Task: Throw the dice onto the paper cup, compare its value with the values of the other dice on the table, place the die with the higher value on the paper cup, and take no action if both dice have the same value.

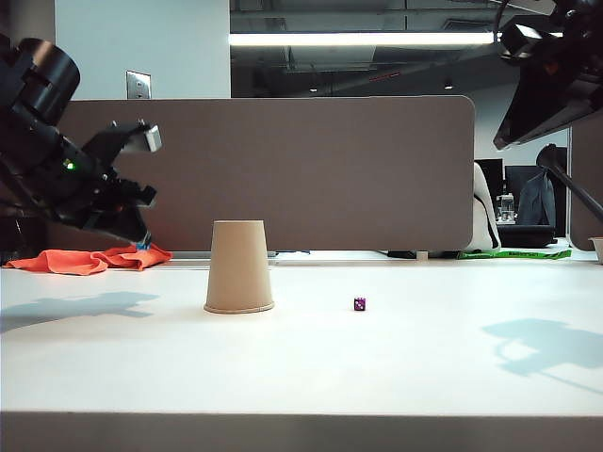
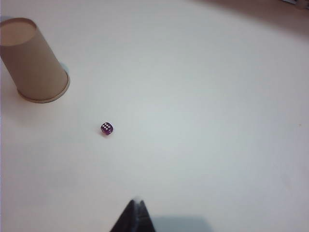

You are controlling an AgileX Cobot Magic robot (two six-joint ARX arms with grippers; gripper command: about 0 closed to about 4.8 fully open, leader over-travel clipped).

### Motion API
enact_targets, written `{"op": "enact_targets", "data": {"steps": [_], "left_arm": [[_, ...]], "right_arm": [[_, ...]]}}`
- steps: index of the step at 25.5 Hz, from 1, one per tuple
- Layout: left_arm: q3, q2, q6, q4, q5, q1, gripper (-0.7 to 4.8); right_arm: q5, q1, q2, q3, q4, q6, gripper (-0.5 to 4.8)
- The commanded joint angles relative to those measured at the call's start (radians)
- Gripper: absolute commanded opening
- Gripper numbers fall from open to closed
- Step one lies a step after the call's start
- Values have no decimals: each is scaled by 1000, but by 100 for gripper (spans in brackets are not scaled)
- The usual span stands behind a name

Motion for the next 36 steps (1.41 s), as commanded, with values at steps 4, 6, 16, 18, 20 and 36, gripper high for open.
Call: {"op": "enact_targets", "data": {"steps": [4,6,16,18,20,36], "left_arm": [[2,-1,-3,18,-11,-2,61],[2,-1,-6,13,-34,-2,62],[2,-1,-51,-7,-135,-2,125],[2,-1,-51,-2,-134,-2,126],[2,-1,-51,14,-135,-2,127],[2,-135,-26,1,-357,126,113]], "right_arm": [[-4,0,-2,3,9,3,-1],[-4,0,-2,3,9,3,-1],[-4,0,-2,3,9,3,-1],[-4,0,-2,3,9,3,-1],[-4,0,-2,3,9,3,-1],[-4,0,-2,3,9,3,-1]]}}
